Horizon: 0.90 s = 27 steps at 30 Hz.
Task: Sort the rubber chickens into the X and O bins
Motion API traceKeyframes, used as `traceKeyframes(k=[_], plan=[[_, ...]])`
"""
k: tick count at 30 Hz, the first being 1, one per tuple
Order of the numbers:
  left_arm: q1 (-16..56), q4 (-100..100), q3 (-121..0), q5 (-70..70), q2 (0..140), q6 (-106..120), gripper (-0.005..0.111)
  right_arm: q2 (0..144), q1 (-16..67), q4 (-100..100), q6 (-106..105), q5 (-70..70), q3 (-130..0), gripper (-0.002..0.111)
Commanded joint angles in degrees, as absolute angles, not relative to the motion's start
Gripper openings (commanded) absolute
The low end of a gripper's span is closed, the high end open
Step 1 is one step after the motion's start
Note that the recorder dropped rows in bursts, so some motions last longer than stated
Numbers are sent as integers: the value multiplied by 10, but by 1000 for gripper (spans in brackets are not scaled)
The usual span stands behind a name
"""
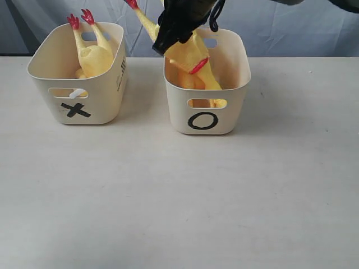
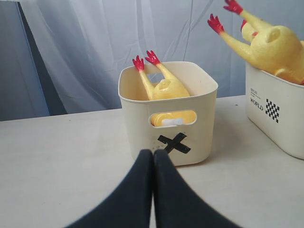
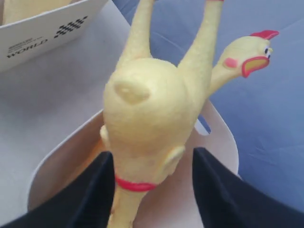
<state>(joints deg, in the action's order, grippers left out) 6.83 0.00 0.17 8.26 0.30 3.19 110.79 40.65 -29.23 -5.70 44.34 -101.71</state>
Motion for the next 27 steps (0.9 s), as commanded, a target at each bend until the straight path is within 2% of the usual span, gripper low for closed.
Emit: traceKeyframes(k=[1, 6, 13, 16, 18, 27], plan=[[69, -4, 0, 77, 0, 32, 0, 1059, 423, -287, -57, 520, -1015, 49], [69, -4, 0, 77, 0, 32, 0, 1029, 423, -234, -58, 700, -970, 49], [69, -4, 0, 77, 0, 32, 0, 984, 423, -115, -30, 700, -724, 49], [69, -4, 0, 77, 0, 32, 0, 917, 423, -106, -15, 700, -572, 49], [69, -4, 0, 77, 0, 32, 0, 881, 423, -101, 23, 700, -518, 49], [69, -4, 0, 77, 0, 32, 0, 845, 423, -84, 37, 700, -442, 49]])
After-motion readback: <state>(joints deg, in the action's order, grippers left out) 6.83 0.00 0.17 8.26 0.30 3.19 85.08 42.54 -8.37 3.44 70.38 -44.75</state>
